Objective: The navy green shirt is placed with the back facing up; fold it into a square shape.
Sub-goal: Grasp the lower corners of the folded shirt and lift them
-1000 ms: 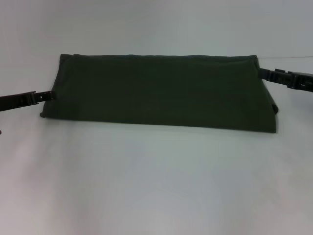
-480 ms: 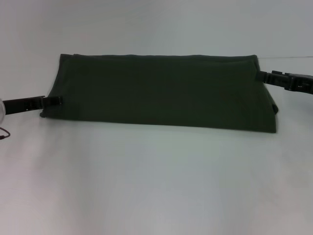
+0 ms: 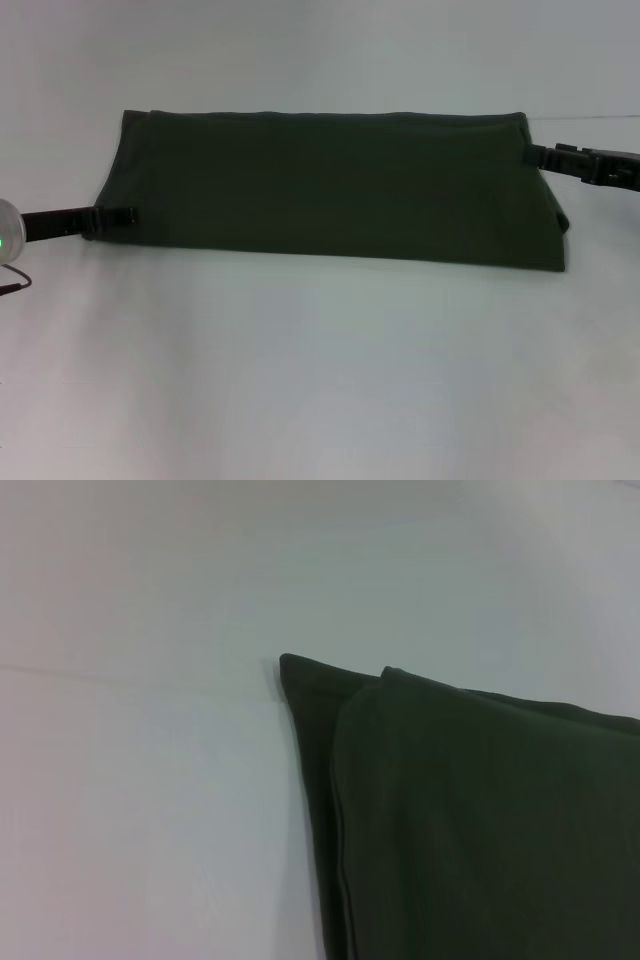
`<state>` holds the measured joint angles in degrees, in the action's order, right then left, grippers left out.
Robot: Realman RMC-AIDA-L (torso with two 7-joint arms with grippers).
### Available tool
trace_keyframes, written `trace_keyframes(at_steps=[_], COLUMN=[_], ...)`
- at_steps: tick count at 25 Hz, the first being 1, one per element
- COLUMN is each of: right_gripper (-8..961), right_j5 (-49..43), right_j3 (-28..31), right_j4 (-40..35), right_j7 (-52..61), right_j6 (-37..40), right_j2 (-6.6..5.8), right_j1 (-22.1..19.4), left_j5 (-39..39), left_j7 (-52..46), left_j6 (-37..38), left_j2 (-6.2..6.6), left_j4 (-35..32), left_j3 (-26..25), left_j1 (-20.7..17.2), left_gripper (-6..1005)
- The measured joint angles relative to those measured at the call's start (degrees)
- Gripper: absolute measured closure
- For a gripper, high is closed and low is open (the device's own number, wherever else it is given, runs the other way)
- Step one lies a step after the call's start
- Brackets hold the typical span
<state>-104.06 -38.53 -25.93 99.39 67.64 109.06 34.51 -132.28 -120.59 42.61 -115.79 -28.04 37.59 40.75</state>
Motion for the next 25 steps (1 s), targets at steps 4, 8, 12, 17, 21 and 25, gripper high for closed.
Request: trace_keyframes(at_steps=[4, 8, 12, 17, 21, 25], right_gripper=[175, 175, 176, 175, 175, 175], right_j5=[-0.06, -0.08, -0.09, -0.09, -0.09, -0.09], right_j3=[-0.11, -0.17, -0.38, -0.5, -0.51, -0.59], right_j4=[0.01, 0.0, 0.0, 0.0, 0.0, 0.0], right_j7=[0.2, 0.24, 0.38, 0.41, 0.43, 0.45], right_j6=[-0.06, -0.12, -0.15, -0.15, -0.15, -0.14], right_j2=[0.0, 0.0, 0.0, 0.0, 0.0, 0.0], right_j1=[0.11, 0.15, 0.21, 0.24, 0.23, 0.21], left_j5=[0.0, 0.0, 0.0, 0.0, -0.55, -0.7], left_j7=[0.01, -0.43, -0.6, -0.66, -0.68, -0.69], left_j6=[0.04, 0.42, 1.22, 1.32, 1.04, 0.79], left_j2=[-0.02, -0.08, -0.12, -0.13, -0.14, -0.23], left_j4=[0.14, 0.18, 0.18, 0.18, 0.17, 0.17], left_j3=[0.05, 1.27, 2.03, 2.22, 2.22, 2.17], left_j1=[0.04, 0.06, 0.26, 0.38, 0.32, 0.28], left_gripper=[90, 89, 88, 89, 89, 88])
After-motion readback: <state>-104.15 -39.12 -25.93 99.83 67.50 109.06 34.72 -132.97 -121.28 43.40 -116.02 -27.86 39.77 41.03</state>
